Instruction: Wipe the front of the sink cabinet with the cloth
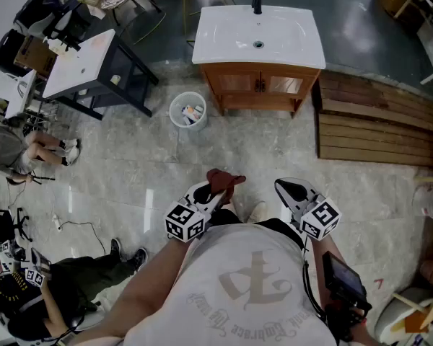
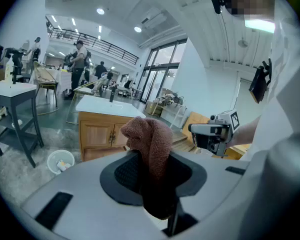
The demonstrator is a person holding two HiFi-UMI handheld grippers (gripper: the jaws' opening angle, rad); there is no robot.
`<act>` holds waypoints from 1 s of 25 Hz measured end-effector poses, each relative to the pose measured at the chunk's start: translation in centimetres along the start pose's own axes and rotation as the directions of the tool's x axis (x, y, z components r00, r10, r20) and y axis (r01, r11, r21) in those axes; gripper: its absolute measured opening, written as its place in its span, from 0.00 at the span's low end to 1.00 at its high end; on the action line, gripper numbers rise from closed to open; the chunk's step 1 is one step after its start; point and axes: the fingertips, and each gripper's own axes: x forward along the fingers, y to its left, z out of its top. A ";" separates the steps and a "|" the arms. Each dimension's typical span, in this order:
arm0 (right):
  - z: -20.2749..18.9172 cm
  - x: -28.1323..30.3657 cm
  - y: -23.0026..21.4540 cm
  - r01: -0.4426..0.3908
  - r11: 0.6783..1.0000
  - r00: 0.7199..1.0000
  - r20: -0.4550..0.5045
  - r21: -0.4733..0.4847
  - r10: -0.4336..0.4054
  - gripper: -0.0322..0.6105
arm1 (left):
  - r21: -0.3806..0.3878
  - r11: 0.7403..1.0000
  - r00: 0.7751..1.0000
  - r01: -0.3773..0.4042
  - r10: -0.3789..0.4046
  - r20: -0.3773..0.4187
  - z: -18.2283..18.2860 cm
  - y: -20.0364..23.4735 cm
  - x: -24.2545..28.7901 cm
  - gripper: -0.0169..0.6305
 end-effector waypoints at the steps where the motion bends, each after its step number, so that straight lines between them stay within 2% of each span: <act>1: 0.3 0.0 0.1 0.004 1.000 1.000 0.020 0.011 -0.004 0.07 | 0.003 1.000 1.000 0.002 -0.002 0.000 0.1 0.1 -0.1 0.19; 4: 1.0 0.3 0.4 0.019 0.999 0.998 0.058 0.029 -0.021 0.07 | 0.011 1.000 1.000 0.007 -0.007 -0.001 0.3 0.6 -0.8 0.19; 12: 0.8 1.4 0.8 0.065 0.998 0.998 0.024 0.009 -0.065 0.07 | 0.025 1.000 1.000 0.008 -0.008 -0.001 0.9 1.8 -1.8 0.19; 25: -0.2 -0.4 -1.7 0.103 0.994 0.995 0.006 0.022 -0.103 0.07 | 0.035 0.999 1.000 0.008 -0.007 -0.024 1.1 -0.1 1.2 0.19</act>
